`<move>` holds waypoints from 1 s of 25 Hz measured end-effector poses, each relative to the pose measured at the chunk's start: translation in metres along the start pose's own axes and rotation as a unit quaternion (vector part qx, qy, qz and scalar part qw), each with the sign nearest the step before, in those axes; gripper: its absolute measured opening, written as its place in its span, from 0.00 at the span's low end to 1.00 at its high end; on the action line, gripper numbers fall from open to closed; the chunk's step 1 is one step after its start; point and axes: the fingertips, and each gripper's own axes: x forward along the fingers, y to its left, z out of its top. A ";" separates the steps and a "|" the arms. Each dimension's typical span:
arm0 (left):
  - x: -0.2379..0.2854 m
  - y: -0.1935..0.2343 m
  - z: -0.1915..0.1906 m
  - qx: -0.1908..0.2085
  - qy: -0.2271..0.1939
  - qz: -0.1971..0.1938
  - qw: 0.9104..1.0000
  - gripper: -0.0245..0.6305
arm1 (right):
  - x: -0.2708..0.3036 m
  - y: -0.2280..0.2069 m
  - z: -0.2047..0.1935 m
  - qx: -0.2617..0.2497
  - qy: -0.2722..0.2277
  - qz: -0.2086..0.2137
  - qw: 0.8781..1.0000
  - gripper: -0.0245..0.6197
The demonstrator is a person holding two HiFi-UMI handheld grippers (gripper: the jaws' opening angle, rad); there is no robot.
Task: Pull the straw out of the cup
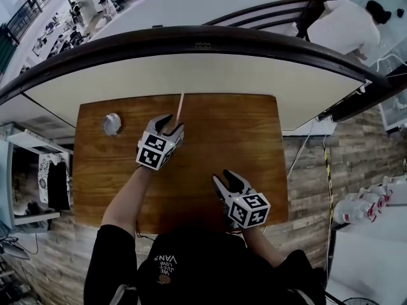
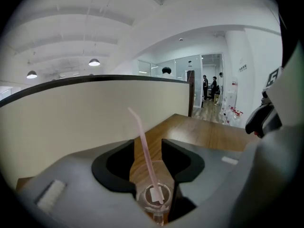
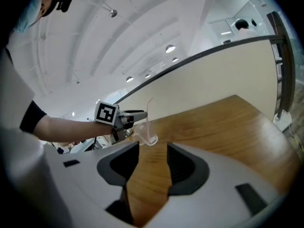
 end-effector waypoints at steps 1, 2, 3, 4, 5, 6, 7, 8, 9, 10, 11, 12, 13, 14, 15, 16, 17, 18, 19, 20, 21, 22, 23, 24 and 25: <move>0.003 0.001 -0.001 0.000 0.006 0.001 1.000 0.29 | -0.001 -0.001 -0.001 0.000 0.001 0.000 1.000 0.29; 0.006 0.002 -0.003 -0.001 0.011 0.003 1.000 0.29 | -0.001 -0.003 -0.001 0.000 0.002 -0.001 1.000 0.29; 0.009 0.003 -0.003 -0.001 0.016 0.005 1.000 0.29 | -0.002 -0.004 -0.002 0.000 0.003 -0.001 1.000 0.29; 0.011 0.004 -0.003 -0.002 0.020 0.008 1.000 0.29 | -0.002 -0.006 -0.003 0.000 0.004 -0.001 1.000 0.29; 0.014 0.004 -0.003 -0.002 0.024 0.010 1.000 0.29 | -0.003 -0.007 -0.003 0.000 0.005 -0.002 1.000 0.29; 0.017 0.005 -0.003 -0.002 0.028 0.011 1.000 0.29 | -0.003 -0.008 -0.004 0.000 0.006 -0.002 1.000 0.29; 0.019 0.005 -0.003 -0.001 0.032 0.012 0.999 0.29 | -0.004 -0.009 -0.004 0.000 0.006 -0.003 1.000 0.29; 0.021 0.005 -0.004 -0.002 0.036 0.012 0.999 0.29 | -0.004 -0.010 -0.004 -0.001 0.007 -0.004 1.000 0.29; 0.023 0.005 -0.005 -0.003 0.039 0.011 0.999 0.29 | -0.005 -0.010 -0.003 0.000 0.006 -0.004 1.000 0.29; 0.024 0.005 -0.006 -0.004 0.042 0.010 0.999 0.29 | -0.006 -0.010 -0.003 0.000 0.006 -0.005 1.000 0.29; 0.025 0.005 -0.007 -0.006 0.047 0.010 0.999 0.29 | -0.006 -0.011 -0.003 0.000 0.005 -0.006 1.000 0.29; 0.025 0.005 -0.008 -0.007 0.051 0.010 0.999 0.28 | -0.006 -0.011 -0.003 0.001 0.005 -0.007 1.000 0.29; 0.025 0.005 -0.009 -0.006 0.054 0.012 0.998 0.24 | -0.007 -0.011 -0.003 0.001 0.005 -0.007 1.000 0.29; 0.025 0.006 -0.009 -0.006 0.055 0.014 0.998 0.20 | -0.007 -0.012 -0.004 0.002 0.005 -0.009 1.000 0.29; 0.025 0.007 -0.009 -0.005 0.054 0.015 0.998 0.16 | -0.008 -0.012 -0.004 0.002 0.006 -0.010 1.000 0.29; 0.024 0.007 -0.008 -0.006 0.052 0.014 0.999 0.14 | -0.008 -0.011 -0.004 0.002 0.006 -0.011 1.000 0.29; 0.023 0.008 -0.007 -0.008 0.050 0.012 0.999 0.13 | -0.008 -0.011 -0.004 0.002 0.006 -0.012 1.000 0.29; 0.022 0.008 -0.007 -0.010 0.047 0.011 0.999 0.12 | -0.008 -0.010 -0.005 0.002 0.005 -0.013 1.000 0.29; 0.021 0.009 -0.006 -0.011 0.044 0.009 0.999 0.11 | -0.008 -0.009 -0.005 0.003 0.005 -0.013 1.000 0.29; 0.020 0.010 -0.005 -0.013 0.040 0.009 0.999 0.11 | -0.008 -0.008 -0.005 0.003 0.004 -0.014 1.000 0.29; 0.018 0.011 -0.004 -0.015 0.036 0.009 0.999 0.11 | -0.008 -0.007 -0.005 0.003 0.003 -0.015 1.000 0.29; 0.016 0.012 -0.002 -0.016 0.030 0.009 0.999 0.10 | -0.009 -0.006 -0.005 0.003 0.003 -0.016 1.000 0.29; 0.014 0.012 0.000 -0.017 0.024 0.009 1.000 0.10 | -0.010 -0.005 -0.005 0.004 0.002 -0.018 1.000 0.29; 0.012 0.013 0.003 -0.017 0.018 0.010 1.000 0.10 | -0.010 -0.004 -0.006 0.004 0.001 -0.020 1.000 0.29; 0.009 0.013 0.006 -0.017 0.011 0.010 1.000 0.10 | -0.012 -0.003 -0.006 0.005 0.000 -0.021 1.000 0.29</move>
